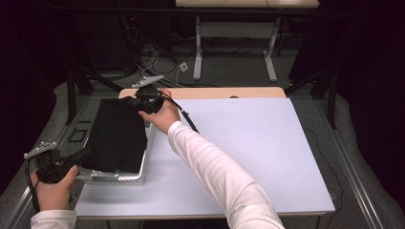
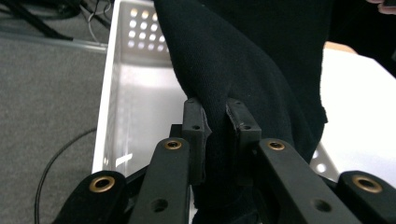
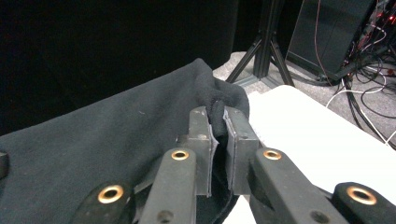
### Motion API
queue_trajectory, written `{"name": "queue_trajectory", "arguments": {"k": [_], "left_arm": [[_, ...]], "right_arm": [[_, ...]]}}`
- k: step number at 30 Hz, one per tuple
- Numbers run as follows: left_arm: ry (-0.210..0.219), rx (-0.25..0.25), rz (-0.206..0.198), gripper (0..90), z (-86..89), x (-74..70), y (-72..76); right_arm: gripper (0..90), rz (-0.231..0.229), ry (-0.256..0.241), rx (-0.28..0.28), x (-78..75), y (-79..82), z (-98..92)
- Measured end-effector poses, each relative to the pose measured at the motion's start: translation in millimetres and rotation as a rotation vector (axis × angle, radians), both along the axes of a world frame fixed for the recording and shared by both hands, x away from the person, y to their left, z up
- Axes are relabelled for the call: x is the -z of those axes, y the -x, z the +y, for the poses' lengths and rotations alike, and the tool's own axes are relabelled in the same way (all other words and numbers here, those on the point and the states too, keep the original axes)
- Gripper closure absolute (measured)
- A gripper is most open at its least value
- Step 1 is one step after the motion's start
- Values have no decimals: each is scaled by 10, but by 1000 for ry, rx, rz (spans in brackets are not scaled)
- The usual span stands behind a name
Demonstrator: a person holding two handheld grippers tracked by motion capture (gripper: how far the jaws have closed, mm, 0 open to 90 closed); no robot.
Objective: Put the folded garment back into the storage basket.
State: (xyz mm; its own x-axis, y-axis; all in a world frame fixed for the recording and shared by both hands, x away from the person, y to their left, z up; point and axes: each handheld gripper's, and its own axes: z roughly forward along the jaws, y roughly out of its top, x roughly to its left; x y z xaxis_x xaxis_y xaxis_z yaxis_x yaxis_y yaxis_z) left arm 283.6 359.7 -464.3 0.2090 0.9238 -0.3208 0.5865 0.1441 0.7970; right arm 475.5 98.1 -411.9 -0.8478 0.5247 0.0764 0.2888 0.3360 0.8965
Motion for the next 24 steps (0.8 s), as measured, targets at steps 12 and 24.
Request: {"name": "queue_trajectory", "arguments": {"k": [12, 24], "left_arm": [[-7, -16, 55, 801, -19, 250, -93], [-27, -70, -13, 486, 40, 236, -121]], "right_arm": [[824, 31, 55, 2, 301, -37, 56], [537, -15, 75, 54, 429, -157, 85]]}}
